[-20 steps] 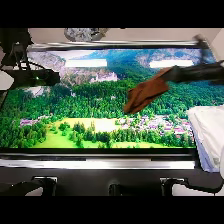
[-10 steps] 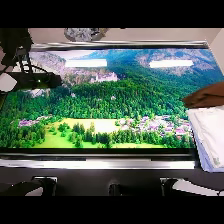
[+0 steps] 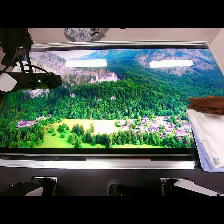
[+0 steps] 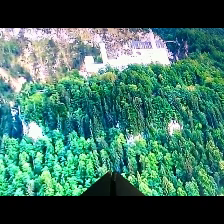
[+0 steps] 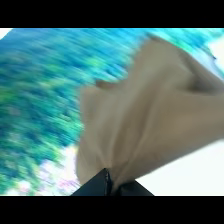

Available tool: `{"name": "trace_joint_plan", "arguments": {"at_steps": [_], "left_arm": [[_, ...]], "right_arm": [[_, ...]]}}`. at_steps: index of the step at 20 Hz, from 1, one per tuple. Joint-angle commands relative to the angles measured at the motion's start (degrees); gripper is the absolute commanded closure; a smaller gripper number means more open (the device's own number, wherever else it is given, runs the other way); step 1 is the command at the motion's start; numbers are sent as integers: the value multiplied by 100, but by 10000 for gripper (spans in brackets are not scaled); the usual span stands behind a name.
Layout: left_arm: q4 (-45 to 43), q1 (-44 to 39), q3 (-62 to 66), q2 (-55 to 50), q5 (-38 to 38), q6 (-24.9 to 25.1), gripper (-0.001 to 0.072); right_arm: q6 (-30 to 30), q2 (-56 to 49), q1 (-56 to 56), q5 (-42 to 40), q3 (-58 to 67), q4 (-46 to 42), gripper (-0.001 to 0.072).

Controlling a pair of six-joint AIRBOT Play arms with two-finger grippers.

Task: Fold the shirts.

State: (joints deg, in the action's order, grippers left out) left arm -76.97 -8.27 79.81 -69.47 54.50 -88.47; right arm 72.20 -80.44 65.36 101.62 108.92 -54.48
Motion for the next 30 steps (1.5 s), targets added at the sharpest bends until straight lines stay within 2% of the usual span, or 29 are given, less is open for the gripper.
{"name": "trace_joint_plan", "arguments": {"at_steps": [1, 5, 9, 10, 12, 13, 15, 17, 19, 20, 22, 24, 25, 26, 27, 28, 30], "left_arm": [[0, -2, -2, 4, -4, 17, 679], [-2, -2, -2, 2, -4, 20, 679], [-2, -2, -2, 4, -2, 15, 679], [-2, -2, -2, 4, 0, 15, 679], [-2, -2, 15, 4, 9, 17, 679], [-2, -2, 59, 4, 13, 22, 679], [0, -4, 352, 7, 122, 212, 679], [-70, -2, 968, 2, 177, 319, 681], [-612, -4, 1725, -55, 42, 249, 681], [-1137, -4, 2090, -160, 52, -20, 681], [-2100, -2, 2468, -450, 365, -472, 681], [-2332, 2, 2452, -789, 1340, -483, 662], [-2323, 0, 2365, -964, 2052, -514, 489], [-2253, -2, 2149, -1121, 2804, -667, 178], [-2114, -2, 1757, -1174, 3268, -658, 102], [-1930, -2, 1241, -1067, 3292, -651, 102], [-1578, -2, 114, -549, 2802, -723, 105]], "right_arm": [[-79, 210, 219, 442, -142, -1550, 675], [-656, 798, 219, 433, -1910, -3101, 675], [-715, 1211, 223, -92, -3910, -3480, 675], [-699, 1266, 223, -328, -4194, -3628, 644], [-938, 1283, 223, -422, -4251, -3746, 164], [-1043, 1314, 223, -498, -4103, -3829, 97], [-1224, 1412, 216, -1119, -3320, -3842, 96], [-1508, 1508, 201, -2406, -2031, -3158, 97], [-1659, 1530, -243, -3698, -953, -2396, 103], [-1753, 1526, -682, -4009, -627, -2179, 103], [-1779, 1521, -2011, -3801, -455, -2103, 103], [-1499, 1292, -3536, -2627, -503, -2319, 102], [-1196, 1110, -4286, -2127, -667, -2566, 101], [-1060, 940, -4870, -1735, -922, -2671, 100], [-994, 761, -5368, -1377, -1268, -2647, 99], [-984, 643, -5737, -1169, -1657, -2594, 99], [-927, 605, -6231, -1233, -2551, -2516, 99]]}}
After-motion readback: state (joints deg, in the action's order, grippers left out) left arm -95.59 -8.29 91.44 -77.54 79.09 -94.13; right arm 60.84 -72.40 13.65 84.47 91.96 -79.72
